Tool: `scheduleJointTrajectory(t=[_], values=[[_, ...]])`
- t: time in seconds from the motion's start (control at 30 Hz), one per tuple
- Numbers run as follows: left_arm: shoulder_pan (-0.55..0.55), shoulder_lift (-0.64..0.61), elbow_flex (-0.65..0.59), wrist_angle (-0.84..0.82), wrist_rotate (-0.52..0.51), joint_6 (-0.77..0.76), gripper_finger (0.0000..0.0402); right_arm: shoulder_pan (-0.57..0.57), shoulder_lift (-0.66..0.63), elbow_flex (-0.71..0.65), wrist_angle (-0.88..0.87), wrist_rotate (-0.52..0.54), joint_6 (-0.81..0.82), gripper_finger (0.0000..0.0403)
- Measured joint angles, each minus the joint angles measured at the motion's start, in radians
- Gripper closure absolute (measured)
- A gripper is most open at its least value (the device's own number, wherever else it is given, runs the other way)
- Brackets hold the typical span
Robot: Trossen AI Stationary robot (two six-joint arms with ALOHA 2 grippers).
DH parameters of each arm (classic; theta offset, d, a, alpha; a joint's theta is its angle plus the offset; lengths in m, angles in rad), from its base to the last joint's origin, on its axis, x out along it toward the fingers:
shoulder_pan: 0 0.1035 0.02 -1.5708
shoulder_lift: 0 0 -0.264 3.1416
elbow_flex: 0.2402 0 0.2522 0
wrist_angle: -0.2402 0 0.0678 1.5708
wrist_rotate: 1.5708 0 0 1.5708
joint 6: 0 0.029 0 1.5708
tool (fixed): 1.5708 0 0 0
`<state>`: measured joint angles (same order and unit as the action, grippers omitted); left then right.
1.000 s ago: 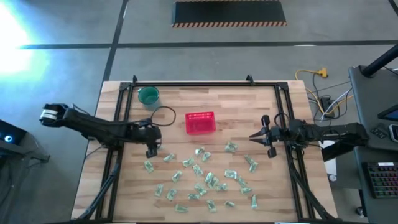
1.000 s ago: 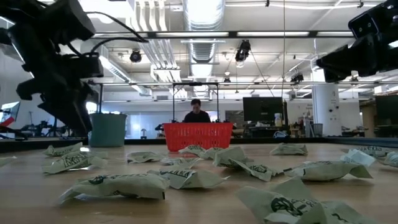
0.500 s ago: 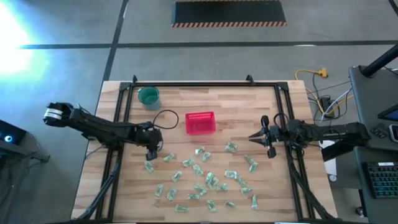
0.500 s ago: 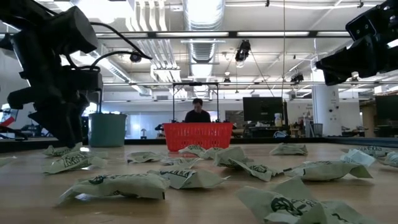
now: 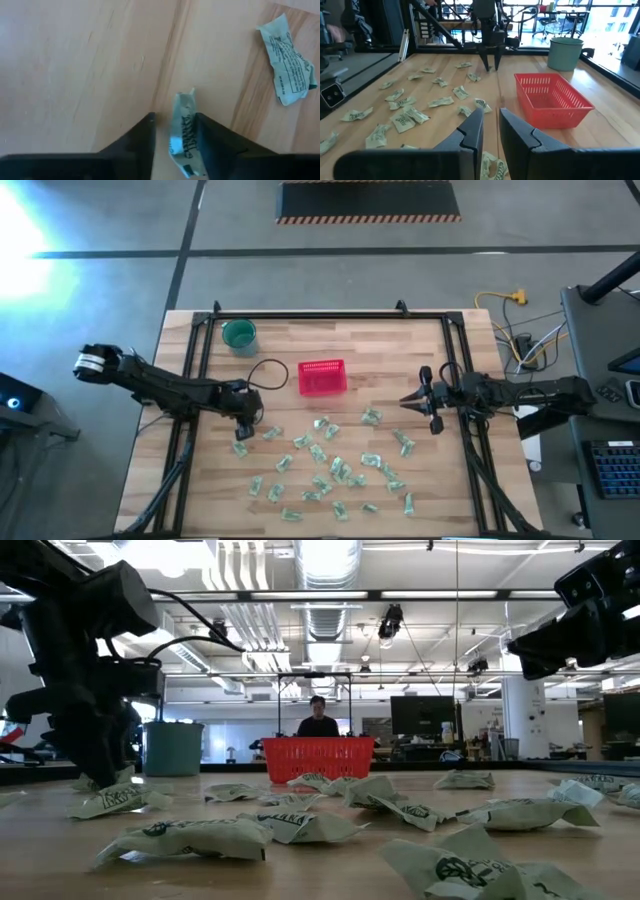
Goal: Pick and place items into bin
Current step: Put the stevia packet into the red bin
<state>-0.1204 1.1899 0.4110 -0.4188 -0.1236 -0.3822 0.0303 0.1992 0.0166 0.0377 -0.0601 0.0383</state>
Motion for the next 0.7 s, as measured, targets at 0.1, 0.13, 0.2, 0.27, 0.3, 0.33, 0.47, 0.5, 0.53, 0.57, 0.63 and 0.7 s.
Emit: scheduleJointTrajectory(t=[0.1, 0.13, 0.2, 0.27, 0.3, 0.33, 0.47, 0.5, 0.53, 0.57, 0.63, 0.7], values=[[0.001, 0.01, 0.0, 0.001, 0.003, 0.015, 0.0354, 0.0, 0.009, 0.0, -0.001, 0.0, 0.004, 0.0351], [0.001, 0.008, 0.0, 0.001, 0.004, 0.026, 0.0375, 0.0, 0.013, 0.0, -0.001, 0.0, 0.004, 0.0351], [0.001, -0.003, 0.0, 0.002, 0.003, 0.049, 0.0392, 0.0, 0.018, 0.0, -0.001, 0.0, 0.005, 0.0351], [0.0, -0.016, 0.011, -0.001, -0.01, 0.072, 0.0392, 0.0, 0.023, 0.0, -0.001, 0.0, 0.008, 0.0351], [-0.001, -0.022, 0.016, 0.0, -0.024, 0.094, 0.0393, 0.0, 0.026, 0.0, -0.001, 0.0, 0.008, 0.0351], [-0.001, -0.026, 0.022, 0.007, -0.05, 0.123, 0.0395, 0.0, 0.028, 0.0, 0.0, 0.0, 0.008, 0.0351], [-0.001, -0.039, 0.043, 0.167, -0.162, 0.305, 0.04, 0.0, 0.035, 0.0, 0.003, 0.001, 0.022, 0.0351], [-0.001, -0.038, 0.043, 0.214, -0.187, 0.362, 0.04, 0.0, 0.035, 0.0, 0.003, 0.003, 0.029, 0.0351], [-0.001, -0.033, 0.043, 0.277, -0.213, 0.414, 0.0401, 0.0, 0.036, 0.0, 0.003, 0.003, 0.033, 0.0351], [0.0, -0.028, 0.043, 0.352, -0.242, 0.465, 0.0401, 0.0, 0.039, 0.0, 0.003, 0.003, 0.034, 0.0351], [0.003, -0.017, 0.045, 0.494, -0.289, 0.562, 0.0401, 0.0, 0.04, 0.0, 0.003, 0.007, 0.036, 0.0351], [0.004, 0.007, 0.045, 0.621, -0.302, 0.656, 0.0401, 0.0, 0.039, 0.0, 0.005, 0.01, 0.046, 0.0351]])
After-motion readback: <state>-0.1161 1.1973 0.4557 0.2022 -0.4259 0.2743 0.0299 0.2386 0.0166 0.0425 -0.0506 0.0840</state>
